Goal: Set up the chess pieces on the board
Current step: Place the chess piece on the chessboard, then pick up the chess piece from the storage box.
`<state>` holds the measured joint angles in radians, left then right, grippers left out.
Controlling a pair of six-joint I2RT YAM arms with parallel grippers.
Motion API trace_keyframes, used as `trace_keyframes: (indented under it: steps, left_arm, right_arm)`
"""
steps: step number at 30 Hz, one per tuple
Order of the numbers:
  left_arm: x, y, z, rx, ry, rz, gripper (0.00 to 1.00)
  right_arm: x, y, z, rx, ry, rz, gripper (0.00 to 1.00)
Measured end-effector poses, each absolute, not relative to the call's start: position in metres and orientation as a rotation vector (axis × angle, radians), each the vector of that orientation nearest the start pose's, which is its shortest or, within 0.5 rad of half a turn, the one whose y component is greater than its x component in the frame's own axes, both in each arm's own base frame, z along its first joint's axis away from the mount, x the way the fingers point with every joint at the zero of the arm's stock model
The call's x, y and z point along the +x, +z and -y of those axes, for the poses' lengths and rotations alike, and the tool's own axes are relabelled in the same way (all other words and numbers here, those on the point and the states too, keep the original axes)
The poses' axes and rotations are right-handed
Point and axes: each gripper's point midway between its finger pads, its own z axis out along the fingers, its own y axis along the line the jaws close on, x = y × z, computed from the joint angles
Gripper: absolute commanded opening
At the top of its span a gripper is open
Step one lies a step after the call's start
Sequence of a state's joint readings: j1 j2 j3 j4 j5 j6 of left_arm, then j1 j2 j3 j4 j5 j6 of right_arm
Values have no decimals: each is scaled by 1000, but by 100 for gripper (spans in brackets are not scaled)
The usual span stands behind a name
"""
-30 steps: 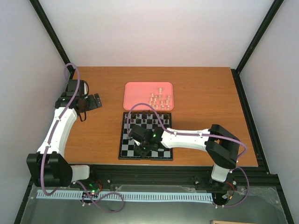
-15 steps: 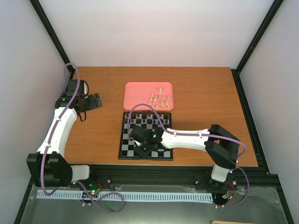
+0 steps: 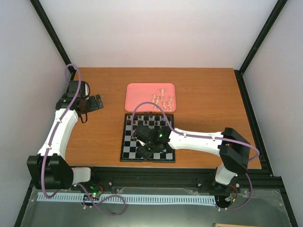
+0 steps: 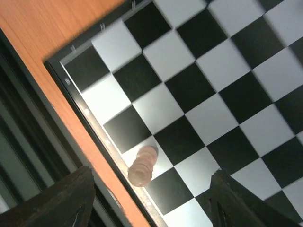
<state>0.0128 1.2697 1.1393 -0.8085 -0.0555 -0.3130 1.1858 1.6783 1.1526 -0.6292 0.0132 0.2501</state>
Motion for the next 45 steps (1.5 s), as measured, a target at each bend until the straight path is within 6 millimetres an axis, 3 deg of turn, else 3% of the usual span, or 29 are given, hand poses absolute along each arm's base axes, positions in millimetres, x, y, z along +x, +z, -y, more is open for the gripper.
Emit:
trace_keyframes:
  steps: [5,9,12,16,18,21,26,34,45]
  left_arm:
    - [337,195,-14,-429,-52,-2473,100]
    - [335,196,-14,-430,-51,-2481,100]
    - [336,201,-14,-430,-51,-2474,100]
    - [336,206,-14,-427,-54,-2464,100]
    - [336,206,-13,-426,-54,-2464,100]
    - [335,205,-14,-428,-53,-2464,100]
    - [329,193,-14,-431,-46,-2493,100]
    - [327,183,-13,-433,-45,-2521,100]
    - [332,159,-11,-439,-42,-2598,100]
  right_arm:
    - [161,139,-371,-1209,401,-2407,73]
    - [191,194,-381,-1107,460,-2344,72]
    - [247,229,-363,-918,475,-2344,69]
    - [337,247,-328,-665,419,-2372,65]
    - [375,243,-307,-569,374,-2396,63]
    - [427,223,-294,-496,311,-2432,57]
    - [469,173,-293,-511,246,-2506,46]
    - [493,136,-307,-552,275,-2547,34]
    - [481,95,-319,-605,368,-2645,32]
